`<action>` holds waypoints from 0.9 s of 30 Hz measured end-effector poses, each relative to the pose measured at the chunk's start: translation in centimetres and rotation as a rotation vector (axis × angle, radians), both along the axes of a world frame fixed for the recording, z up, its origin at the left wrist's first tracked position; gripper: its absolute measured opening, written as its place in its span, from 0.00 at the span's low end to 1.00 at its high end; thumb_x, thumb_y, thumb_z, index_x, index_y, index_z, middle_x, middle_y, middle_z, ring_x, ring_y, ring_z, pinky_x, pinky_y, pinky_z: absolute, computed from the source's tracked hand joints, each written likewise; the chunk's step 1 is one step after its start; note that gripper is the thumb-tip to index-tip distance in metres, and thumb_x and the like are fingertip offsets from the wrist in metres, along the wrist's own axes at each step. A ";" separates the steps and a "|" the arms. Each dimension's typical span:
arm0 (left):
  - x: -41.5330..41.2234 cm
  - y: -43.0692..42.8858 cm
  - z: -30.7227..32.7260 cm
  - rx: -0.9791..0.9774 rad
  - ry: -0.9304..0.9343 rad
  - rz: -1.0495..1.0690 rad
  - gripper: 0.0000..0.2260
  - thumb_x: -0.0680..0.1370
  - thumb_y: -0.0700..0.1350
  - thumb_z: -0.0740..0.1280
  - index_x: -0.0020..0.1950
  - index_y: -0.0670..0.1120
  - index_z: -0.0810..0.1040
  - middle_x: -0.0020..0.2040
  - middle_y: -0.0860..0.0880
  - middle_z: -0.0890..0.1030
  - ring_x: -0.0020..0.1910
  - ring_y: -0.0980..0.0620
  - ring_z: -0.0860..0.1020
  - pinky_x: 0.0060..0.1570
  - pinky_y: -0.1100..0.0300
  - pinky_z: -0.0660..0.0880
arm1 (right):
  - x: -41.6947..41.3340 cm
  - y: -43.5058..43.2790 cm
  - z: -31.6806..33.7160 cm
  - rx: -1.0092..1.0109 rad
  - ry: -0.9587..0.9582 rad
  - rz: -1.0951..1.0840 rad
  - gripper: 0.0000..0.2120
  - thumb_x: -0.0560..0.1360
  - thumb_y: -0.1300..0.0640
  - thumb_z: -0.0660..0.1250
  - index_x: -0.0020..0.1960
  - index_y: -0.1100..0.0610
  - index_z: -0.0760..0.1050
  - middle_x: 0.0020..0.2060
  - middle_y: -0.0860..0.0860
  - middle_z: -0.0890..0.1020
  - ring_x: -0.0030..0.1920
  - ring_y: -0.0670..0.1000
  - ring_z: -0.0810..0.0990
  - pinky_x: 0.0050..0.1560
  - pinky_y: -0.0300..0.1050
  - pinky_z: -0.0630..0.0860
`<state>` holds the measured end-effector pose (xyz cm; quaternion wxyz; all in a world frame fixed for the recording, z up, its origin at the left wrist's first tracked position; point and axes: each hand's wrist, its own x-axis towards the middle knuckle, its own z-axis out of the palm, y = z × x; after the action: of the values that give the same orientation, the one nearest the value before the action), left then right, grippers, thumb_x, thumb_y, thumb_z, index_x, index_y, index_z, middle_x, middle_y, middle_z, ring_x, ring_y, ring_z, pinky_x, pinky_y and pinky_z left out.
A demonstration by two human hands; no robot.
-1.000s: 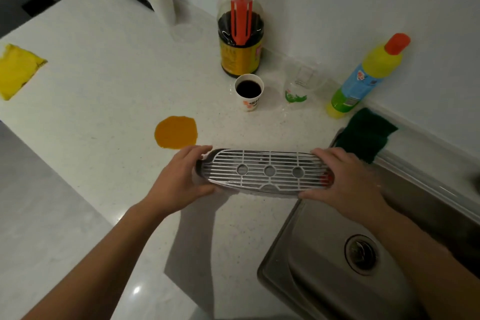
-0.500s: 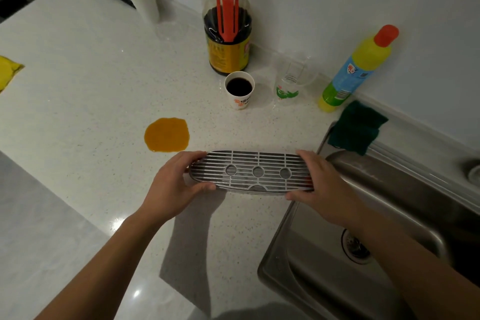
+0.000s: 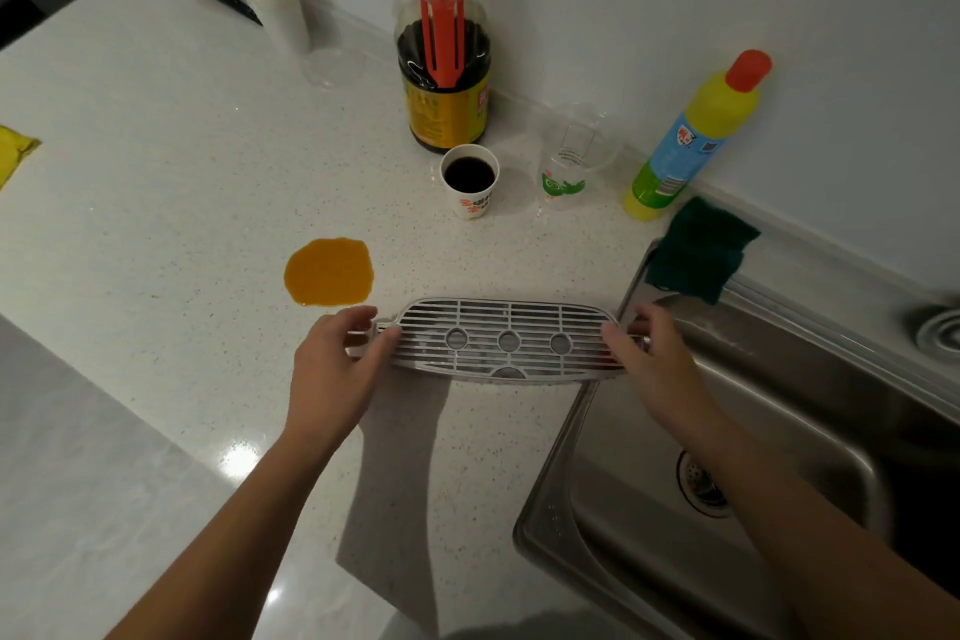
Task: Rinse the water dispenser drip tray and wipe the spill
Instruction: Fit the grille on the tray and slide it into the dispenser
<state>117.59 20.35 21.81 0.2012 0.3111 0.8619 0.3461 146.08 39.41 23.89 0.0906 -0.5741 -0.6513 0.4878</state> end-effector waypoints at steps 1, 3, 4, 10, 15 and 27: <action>0.1 0.1 -0.1 -0.022 -0.003 0.027 0.22 0.79 0.59 0.70 0.68 0.49 0.80 0.60 0.49 0.83 0.49 0.60 0.80 0.46 0.67 0.74 | 0.0 -0.1 -0.1 -0.091 0.006 -0.051 0.29 0.80 0.42 0.66 0.76 0.53 0.65 0.65 0.51 0.77 0.55 0.43 0.78 0.54 0.44 0.77; 0.3 0.2 -0.3 -0.053 -0.020 0.062 0.23 0.78 0.59 0.71 0.68 0.48 0.81 0.58 0.48 0.84 0.48 0.57 0.81 0.49 0.58 0.81 | 0.1 -0.4 -0.7 -0.224 0.047 -0.135 0.24 0.79 0.44 0.68 0.71 0.52 0.70 0.62 0.50 0.80 0.55 0.47 0.80 0.57 0.51 0.79; 0.3 0.2 -0.4 -0.063 -0.037 0.079 0.23 0.78 0.60 0.71 0.67 0.47 0.82 0.57 0.48 0.85 0.48 0.54 0.83 0.51 0.52 0.83 | 0.1 -0.5 -0.9 -0.255 0.069 -0.169 0.21 0.79 0.44 0.69 0.68 0.51 0.72 0.60 0.51 0.82 0.55 0.49 0.81 0.58 0.54 0.80; 1.0 0.4 0.0 -0.084 -0.119 0.118 0.18 0.80 0.60 0.68 0.60 0.50 0.87 0.47 0.53 0.86 0.43 0.50 0.85 0.48 0.43 0.85 | 0.7 -0.8 -0.8 -0.273 0.051 -0.193 0.20 0.76 0.37 0.70 0.61 0.49 0.78 0.53 0.48 0.84 0.53 0.54 0.84 0.52 0.55 0.83; 1.6 0.4 0.0 -0.037 -0.126 0.101 0.15 0.83 0.56 0.65 0.58 0.50 0.87 0.42 0.58 0.83 0.43 0.57 0.81 0.42 0.53 0.82 | 1.2 -2.1 -0.8 -0.306 0.052 -0.228 0.17 0.79 0.37 0.65 0.59 0.48 0.79 0.53 0.49 0.84 0.51 0.54 0.85 0.47 0.51 0.82; 3.1 -5.2 3.3 0.291 -0.755 0.245 0.07 0.82 0.49 0.68 0.53 0.46 0.79 0.50 0.45 0.87 0.51 0.46 0.87 0.46 0.52 0.85 | 5.7 -10.0 3.0 -0.297 0.225 -0.331 0.16 0.78 0.38 0.66 0.58 0.47 0.82 0.49 0.49 0.88 0.44 0.52 0.88 0.45 0.51 0.82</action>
<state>120.70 15.11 25.15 0.4143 0.0828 0.7003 0.5754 151.79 29.43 26.88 0.1561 -0.6220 -0.4553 0.6176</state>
